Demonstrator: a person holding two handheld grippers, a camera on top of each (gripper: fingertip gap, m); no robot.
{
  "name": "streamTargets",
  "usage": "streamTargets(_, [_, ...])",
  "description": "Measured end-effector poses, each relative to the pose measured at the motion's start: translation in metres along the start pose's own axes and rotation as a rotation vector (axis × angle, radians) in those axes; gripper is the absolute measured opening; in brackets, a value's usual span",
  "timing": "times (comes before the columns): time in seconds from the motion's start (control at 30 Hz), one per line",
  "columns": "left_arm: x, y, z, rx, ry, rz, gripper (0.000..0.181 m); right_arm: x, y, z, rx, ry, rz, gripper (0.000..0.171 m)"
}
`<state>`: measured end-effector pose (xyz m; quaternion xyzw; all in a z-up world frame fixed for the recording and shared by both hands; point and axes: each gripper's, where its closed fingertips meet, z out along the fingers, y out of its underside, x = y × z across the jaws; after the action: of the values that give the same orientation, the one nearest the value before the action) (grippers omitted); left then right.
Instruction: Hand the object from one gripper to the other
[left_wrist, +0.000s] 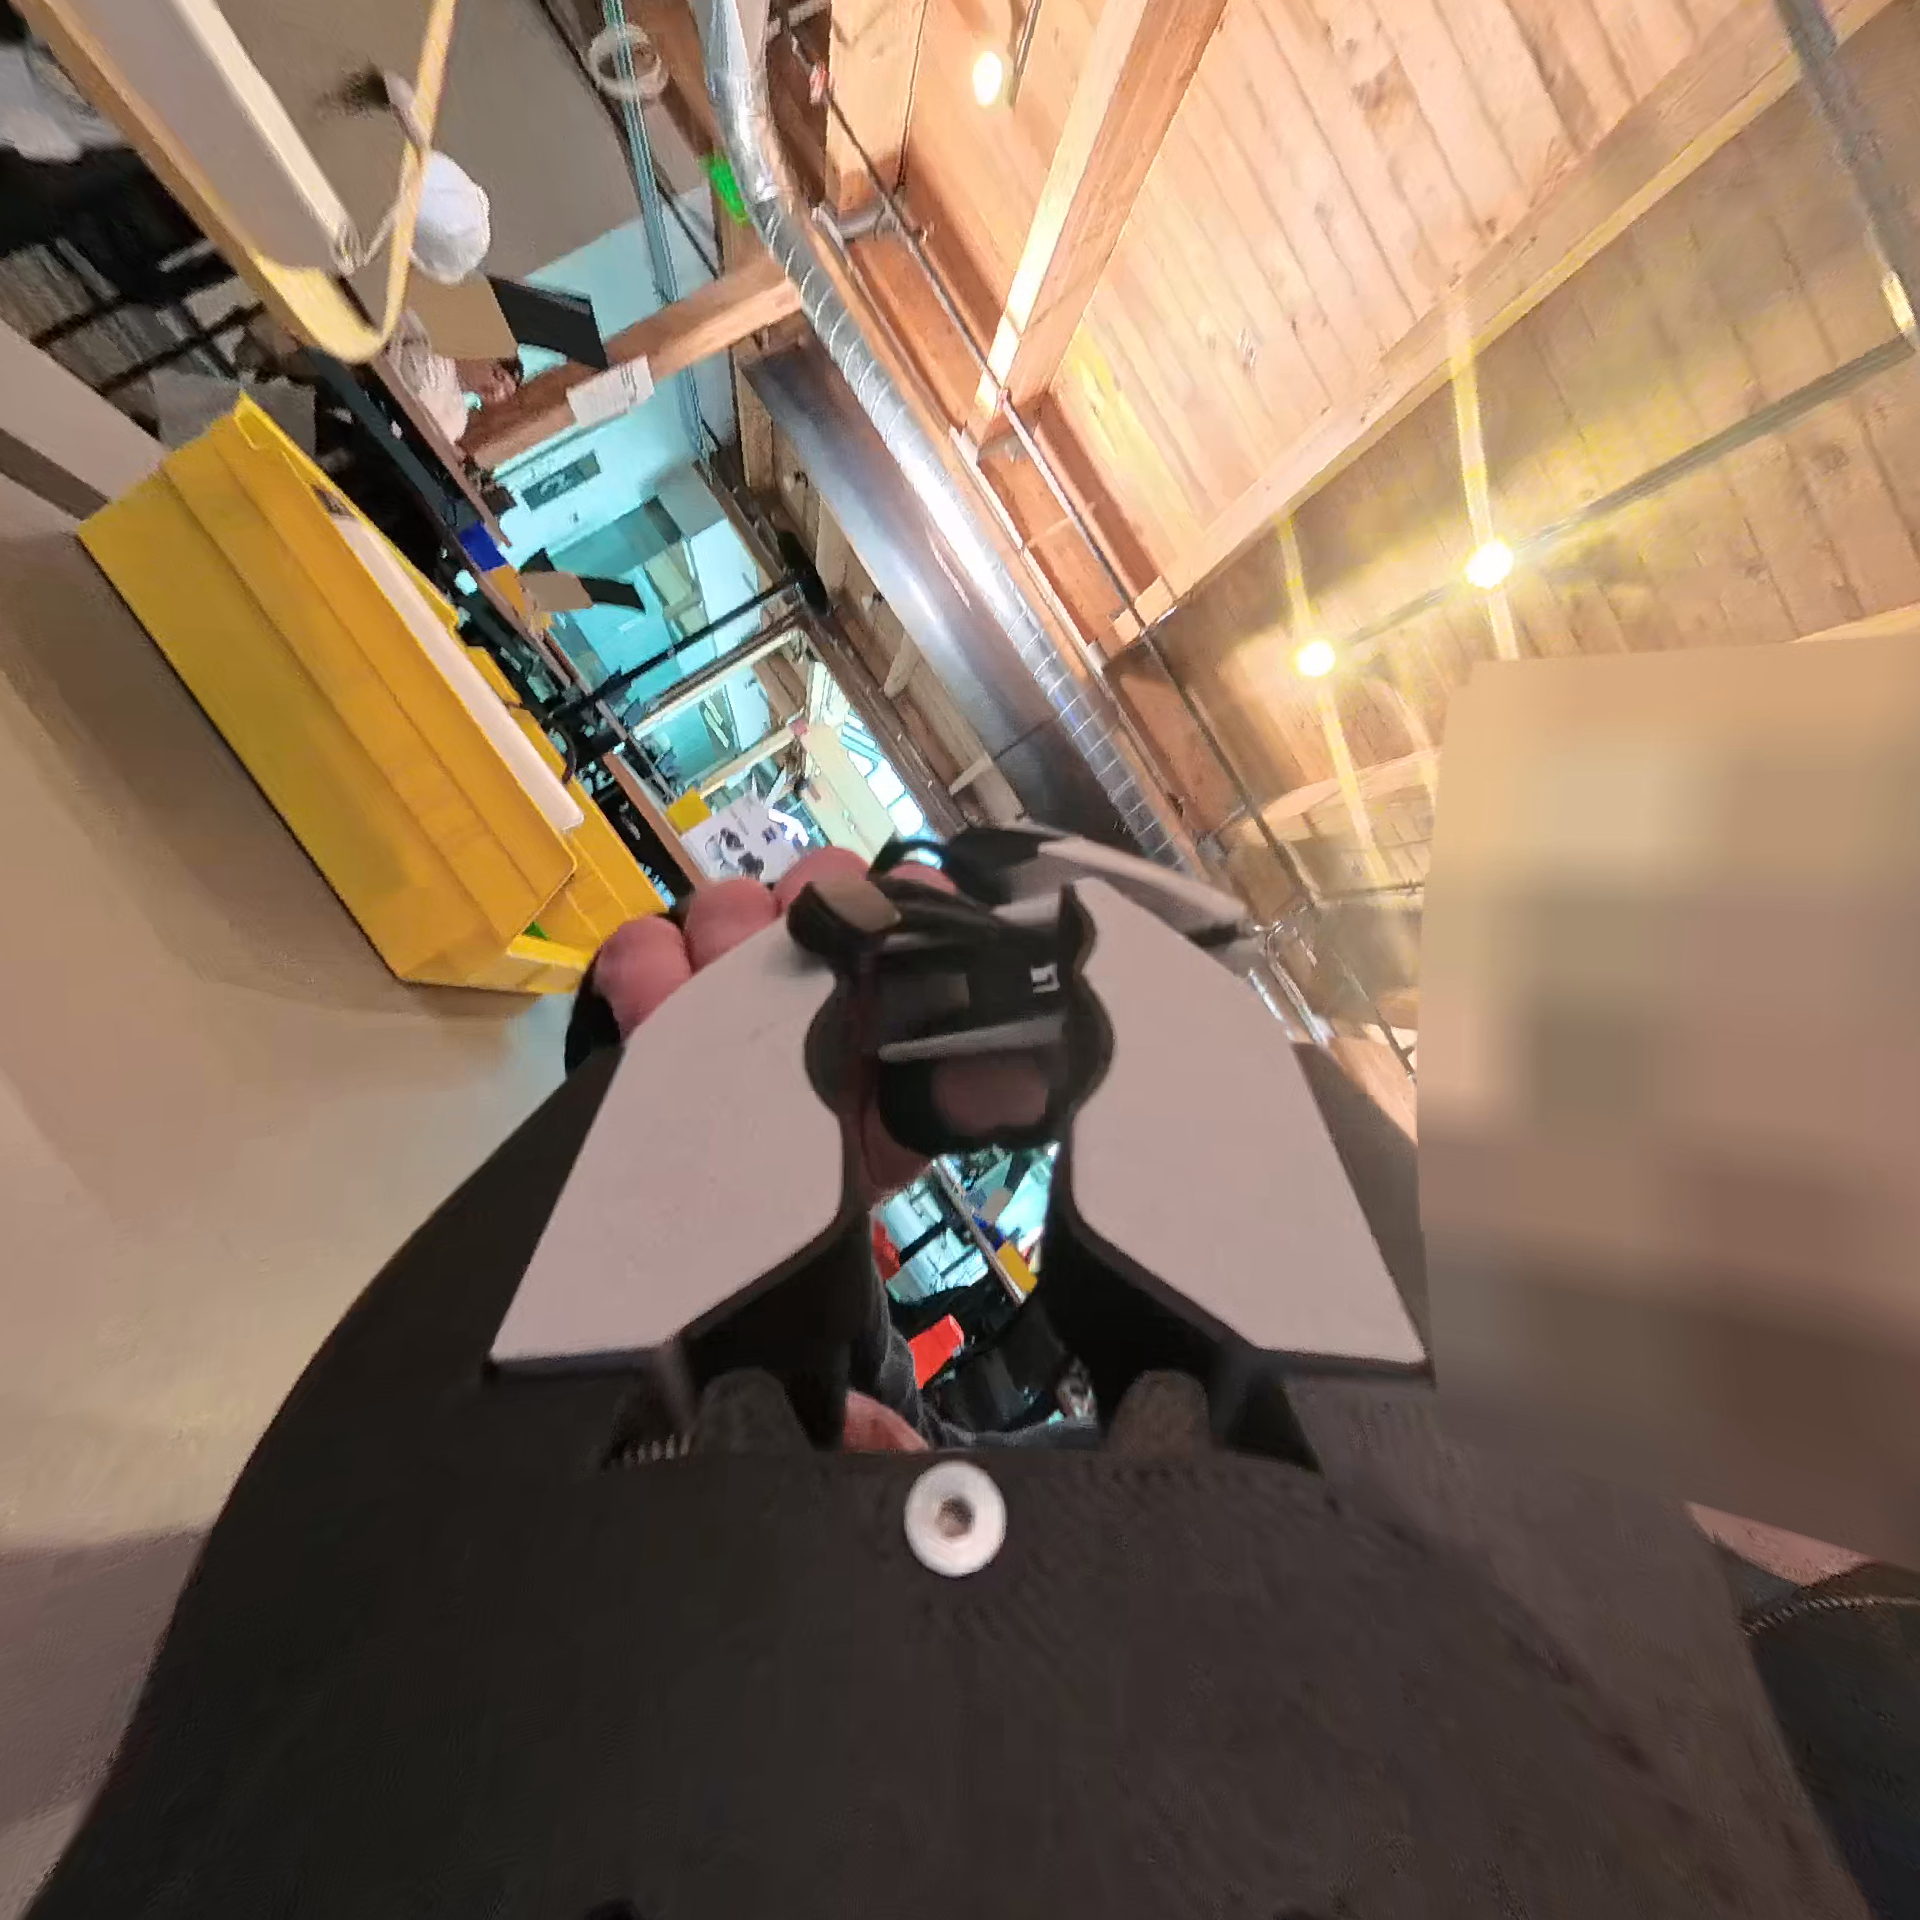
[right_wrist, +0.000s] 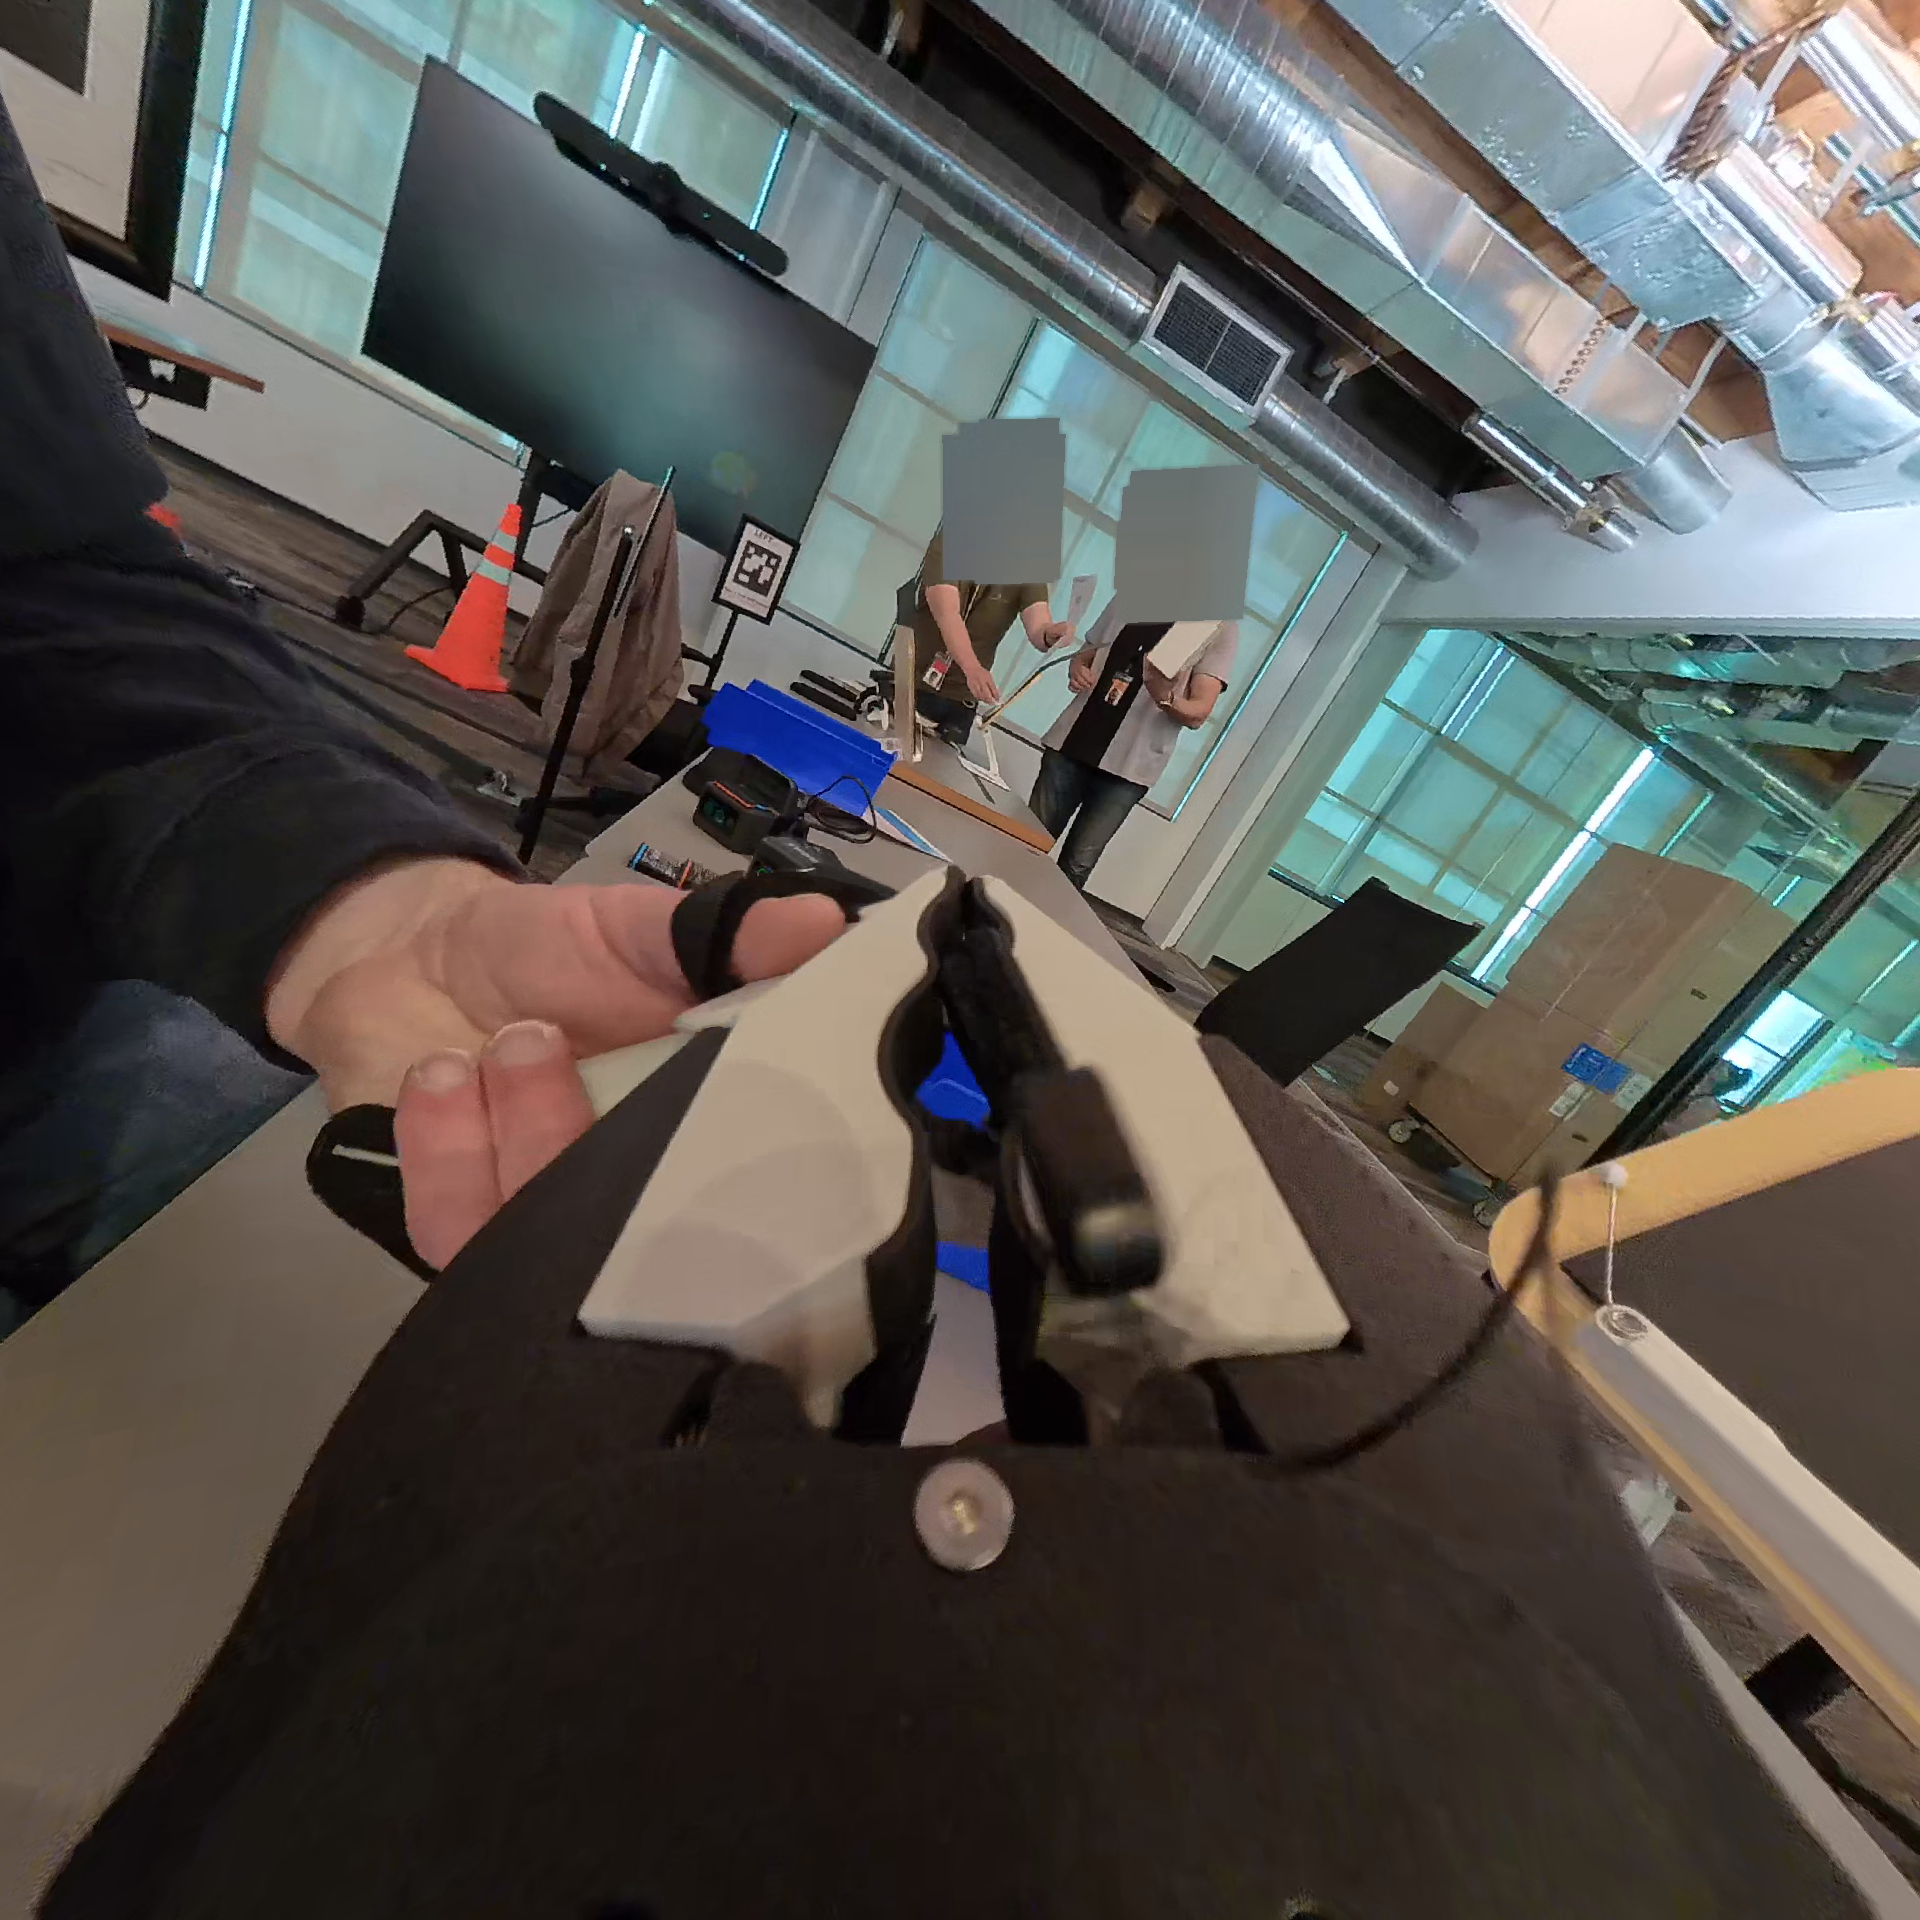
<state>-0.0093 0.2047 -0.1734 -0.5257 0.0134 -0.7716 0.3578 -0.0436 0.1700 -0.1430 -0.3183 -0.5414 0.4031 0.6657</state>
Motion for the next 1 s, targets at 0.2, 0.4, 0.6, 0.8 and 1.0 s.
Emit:
streamTargets(0.2, [0.007, 0.001, 0.0, -0.011, 0.018, 0.068, 0.002, -0.007, 0.003, 0.005, -0.01, -0.027, -0.005, 0.0])
streamTargets(0.4, [0.001, -0.016, -0.011, -0.016, -0.1, 0.257, 0.001, -0.007, 0.006, 0.003, -0.005, -0.047, 0.03, 0.013])
streamTargets(0.6, [0.006, -0.047, -0.022, -0.12, -0.283, 0.588, 0.002, -0.004, 0.001, -0.001, 0.026, -0.057, 0.078, 0.048])
streamTargets(0.8, [0.015, -0.058, -0.023, -0.289, -0.464, 0.98, 0.002, 0.013, 0.018, -0.003, -0.051, 0.02, 0.123, 0.051])
streamTargets(1.0, [-0.006, -0.035, -0.024, -0.617, -0.634, 1.35, 0.002, 0.012, 0.015, -0.001, -0.021, -0.001, 0.208, 0.037])
